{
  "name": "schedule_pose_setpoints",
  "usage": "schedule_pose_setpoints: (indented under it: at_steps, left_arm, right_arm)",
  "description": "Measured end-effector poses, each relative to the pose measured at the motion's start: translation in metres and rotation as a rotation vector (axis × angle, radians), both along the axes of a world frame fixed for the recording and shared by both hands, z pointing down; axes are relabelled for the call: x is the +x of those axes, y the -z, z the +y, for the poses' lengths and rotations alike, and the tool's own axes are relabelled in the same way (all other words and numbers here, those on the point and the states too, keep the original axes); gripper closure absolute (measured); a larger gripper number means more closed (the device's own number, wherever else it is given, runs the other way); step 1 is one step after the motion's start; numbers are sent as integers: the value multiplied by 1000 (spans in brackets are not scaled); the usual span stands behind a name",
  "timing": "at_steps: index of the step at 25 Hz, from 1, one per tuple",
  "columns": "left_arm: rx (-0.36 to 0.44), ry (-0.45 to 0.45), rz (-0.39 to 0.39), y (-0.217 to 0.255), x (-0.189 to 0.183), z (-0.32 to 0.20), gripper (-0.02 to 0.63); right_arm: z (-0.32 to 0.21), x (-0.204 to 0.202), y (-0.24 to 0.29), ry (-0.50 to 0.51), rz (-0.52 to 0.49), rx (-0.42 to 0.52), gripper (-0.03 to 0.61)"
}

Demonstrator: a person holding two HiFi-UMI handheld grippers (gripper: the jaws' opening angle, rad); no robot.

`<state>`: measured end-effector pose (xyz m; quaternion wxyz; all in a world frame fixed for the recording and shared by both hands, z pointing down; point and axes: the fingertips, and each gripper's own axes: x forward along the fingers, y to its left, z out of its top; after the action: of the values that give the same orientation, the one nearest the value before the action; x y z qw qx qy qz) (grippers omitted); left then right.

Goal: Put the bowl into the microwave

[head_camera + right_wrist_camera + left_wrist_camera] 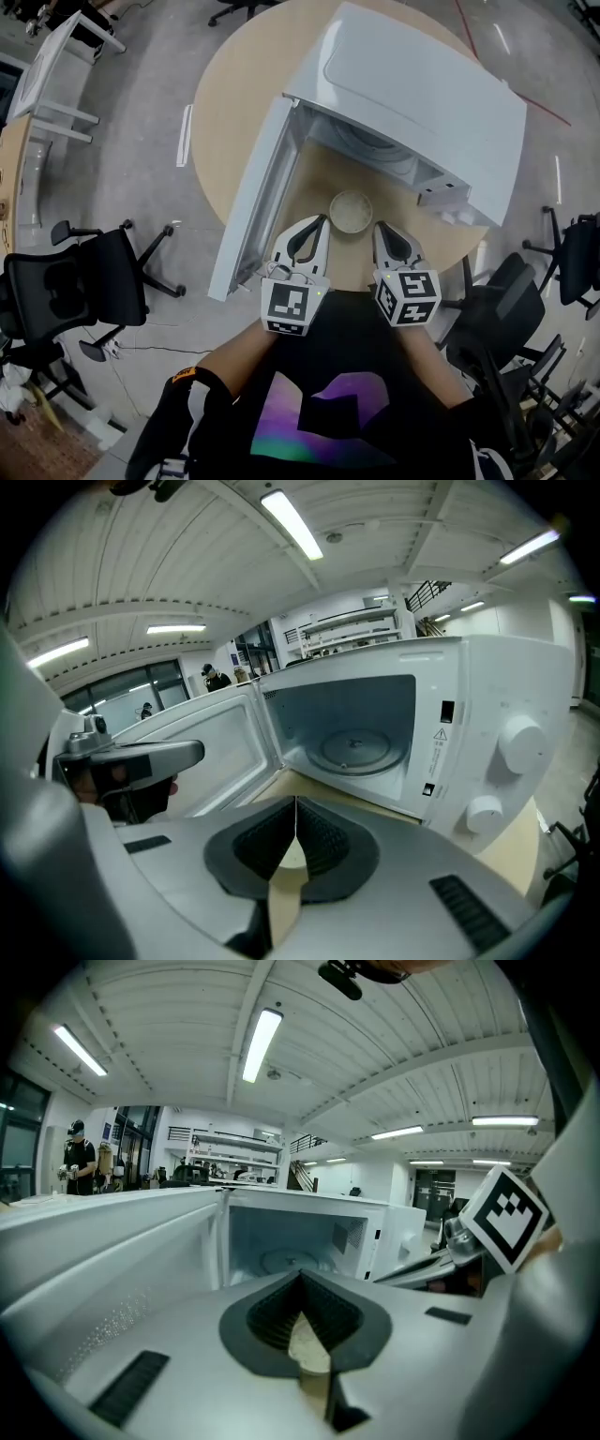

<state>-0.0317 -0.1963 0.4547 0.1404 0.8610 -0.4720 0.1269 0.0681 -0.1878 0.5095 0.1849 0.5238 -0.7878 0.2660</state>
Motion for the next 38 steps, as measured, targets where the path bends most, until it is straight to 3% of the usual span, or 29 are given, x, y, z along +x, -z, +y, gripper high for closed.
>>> schedule_pose_setpoints:
  at_steps: [8, 19, 24, 38]
  left_arm:
    - [-24, 34, -49, -21, 6, -13, 569]
    - [-71, 39, -107, -51, 10, -22, 568]
    - [-91, 35, -124, -61, 11, -26, 568]
    - [-107, 36, -140, -68, 11, -34, 568]
  right_arm:
    - [-12, 0, -31, 41, -35, -85, 561]
    - [-27, 11, -64, -3, -62, -166, 558]
    - [-30, 8, -76, 2, -88, -208, 512]
    - [-31, 5, -106, -18, -166, -345, 509]
